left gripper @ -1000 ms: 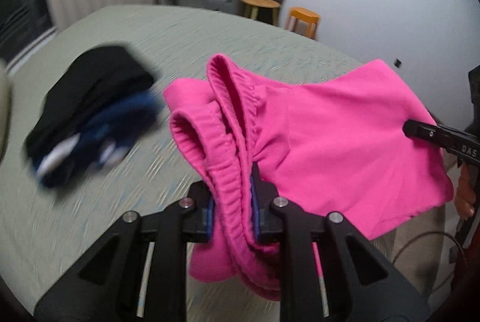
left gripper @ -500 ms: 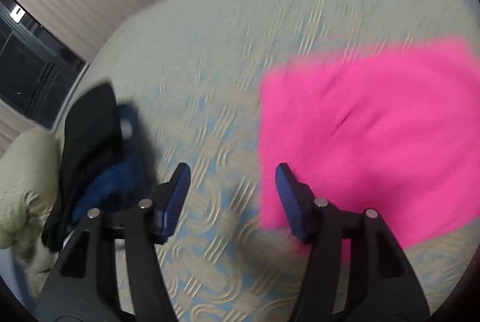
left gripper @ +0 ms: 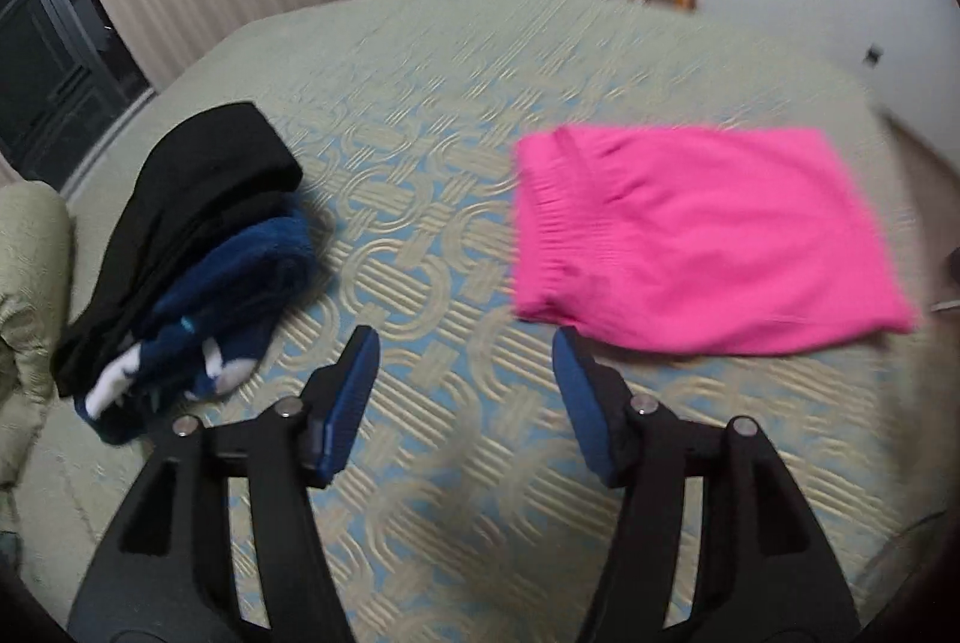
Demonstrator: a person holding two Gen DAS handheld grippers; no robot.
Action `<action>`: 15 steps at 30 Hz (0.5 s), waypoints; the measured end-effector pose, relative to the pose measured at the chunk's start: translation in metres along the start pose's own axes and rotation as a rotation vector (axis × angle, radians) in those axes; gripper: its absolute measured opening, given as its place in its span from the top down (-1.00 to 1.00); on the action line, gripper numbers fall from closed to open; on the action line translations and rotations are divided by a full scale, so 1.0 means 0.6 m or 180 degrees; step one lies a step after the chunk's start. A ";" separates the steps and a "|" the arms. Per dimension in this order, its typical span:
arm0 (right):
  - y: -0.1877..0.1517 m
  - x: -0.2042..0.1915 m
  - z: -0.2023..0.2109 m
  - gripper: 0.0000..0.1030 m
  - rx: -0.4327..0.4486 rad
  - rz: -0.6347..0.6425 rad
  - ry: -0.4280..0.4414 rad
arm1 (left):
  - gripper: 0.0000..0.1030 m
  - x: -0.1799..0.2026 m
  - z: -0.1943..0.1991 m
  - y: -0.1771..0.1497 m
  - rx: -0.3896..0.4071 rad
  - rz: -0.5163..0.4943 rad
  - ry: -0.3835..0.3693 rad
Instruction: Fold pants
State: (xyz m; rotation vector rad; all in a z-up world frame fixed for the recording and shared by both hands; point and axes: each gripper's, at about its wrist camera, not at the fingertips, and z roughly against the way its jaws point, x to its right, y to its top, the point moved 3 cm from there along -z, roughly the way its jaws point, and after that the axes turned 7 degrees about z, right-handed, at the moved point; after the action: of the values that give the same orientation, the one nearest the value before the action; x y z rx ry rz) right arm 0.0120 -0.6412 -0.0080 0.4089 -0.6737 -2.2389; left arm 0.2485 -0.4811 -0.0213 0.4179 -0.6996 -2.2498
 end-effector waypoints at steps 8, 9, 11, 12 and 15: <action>-0.069 -0.087 0.128 0.04 0.0169 0.0262 -0.0068 | -0.36 0.000 0.195 -0.060 0.0533 0.0161 -0.0357; -0.078 -0.090 0.140 -0.02 0.0207 0.0234 -0.0070 | -0.37 0.002 0.214 -0.073 0.0578 0.0177 -0.0359; -0.099 -0.094 0.167 -0.07 0.0259 0.0154 -0.0036 | -0.58 0.006 0.252 -0.100 0.0644 0.0206 -0.0433; -0.109 -0.094 0.177 -0.08 0.0267 0.0110 -0.0012 | -0.59 0.005 0.260 -0.107 0.0690 0.0217 -0.0461; -0.138 -0.101 0.204 -0.09 0.0264 0.0055 0.0032 | -0.59 0.009 0.290 -0.138 0.0815 0.0178 -0.0471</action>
State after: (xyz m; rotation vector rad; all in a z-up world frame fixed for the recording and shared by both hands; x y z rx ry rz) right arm -0.0532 -0.5066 0.0482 0.4530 -0.7639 -2.1966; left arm 0.1148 -0.3745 0.0676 0.3512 -1.0701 -2.1608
